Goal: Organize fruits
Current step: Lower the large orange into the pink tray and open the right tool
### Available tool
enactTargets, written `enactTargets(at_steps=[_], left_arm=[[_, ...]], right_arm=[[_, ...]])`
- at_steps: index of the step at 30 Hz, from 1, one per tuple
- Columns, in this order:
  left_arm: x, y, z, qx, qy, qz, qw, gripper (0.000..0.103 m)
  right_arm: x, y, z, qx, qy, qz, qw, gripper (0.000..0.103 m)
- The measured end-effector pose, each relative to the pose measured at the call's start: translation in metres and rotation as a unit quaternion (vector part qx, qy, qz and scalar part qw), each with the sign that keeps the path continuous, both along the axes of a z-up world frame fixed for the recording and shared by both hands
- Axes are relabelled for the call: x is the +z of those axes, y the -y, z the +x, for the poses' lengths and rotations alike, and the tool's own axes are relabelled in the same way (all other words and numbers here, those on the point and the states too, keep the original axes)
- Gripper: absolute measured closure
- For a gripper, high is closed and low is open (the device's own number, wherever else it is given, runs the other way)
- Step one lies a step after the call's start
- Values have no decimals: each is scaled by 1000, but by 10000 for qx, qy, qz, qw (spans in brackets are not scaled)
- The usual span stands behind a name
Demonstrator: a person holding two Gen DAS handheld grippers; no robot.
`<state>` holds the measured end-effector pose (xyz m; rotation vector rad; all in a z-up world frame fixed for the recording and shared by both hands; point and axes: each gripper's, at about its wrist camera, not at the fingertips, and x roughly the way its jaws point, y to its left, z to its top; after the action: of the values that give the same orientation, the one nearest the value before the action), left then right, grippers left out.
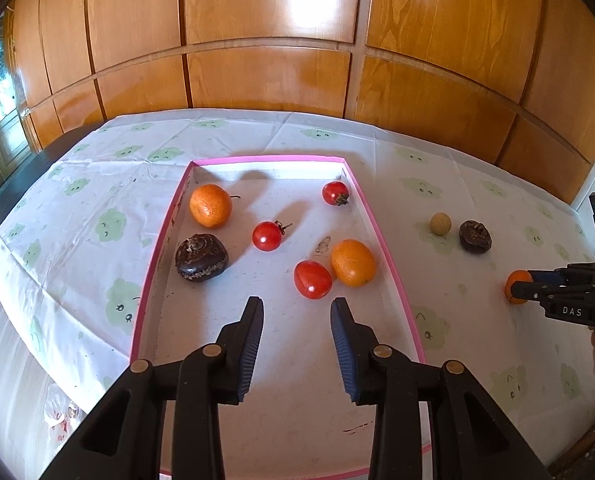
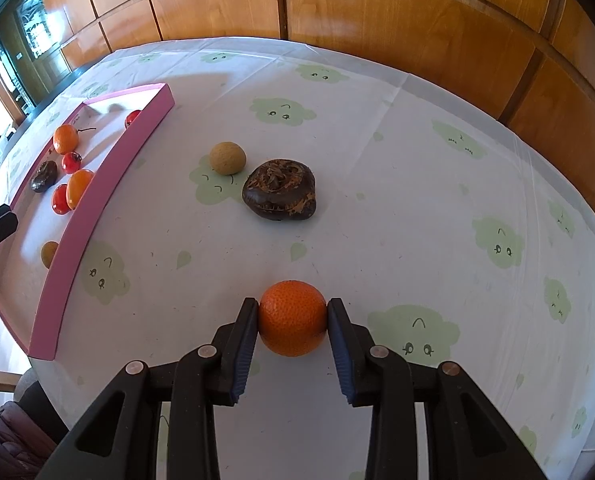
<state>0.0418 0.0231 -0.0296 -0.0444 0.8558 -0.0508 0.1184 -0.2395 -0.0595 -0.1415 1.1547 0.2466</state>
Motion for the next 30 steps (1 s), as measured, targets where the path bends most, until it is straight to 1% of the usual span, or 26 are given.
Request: enactTargets(at_steps=[7,11,14,15,19,26,30], left_arm=[[1,-12,-1,136,26,-39,9999,67],[3,-21,-3,206,107,101,9997,67],[3,-27,-6,243,159,141,9995,67],[3,-29,-7,257,172,143,9994,67],[1,-35,-9,306,178,114,9993,67],[-2,-43,-11,349,150,24,9993,67],[-5,-46,-12,366,124,-20,9993,67]], right_arm=[[-1,0,0,0,52,-17,10000,68],[0,-1,0,-13,45,-54,10000,68],[2,-6,1,-86,17,-149,9999,68],[4,-8,1,-96,14,-113,9999,68],[19,-27,-2,34,152,124,9998,68],[43,-83,-1,511,346,613,9962,68],[52,-113,3,676,414,797,9937,68]])
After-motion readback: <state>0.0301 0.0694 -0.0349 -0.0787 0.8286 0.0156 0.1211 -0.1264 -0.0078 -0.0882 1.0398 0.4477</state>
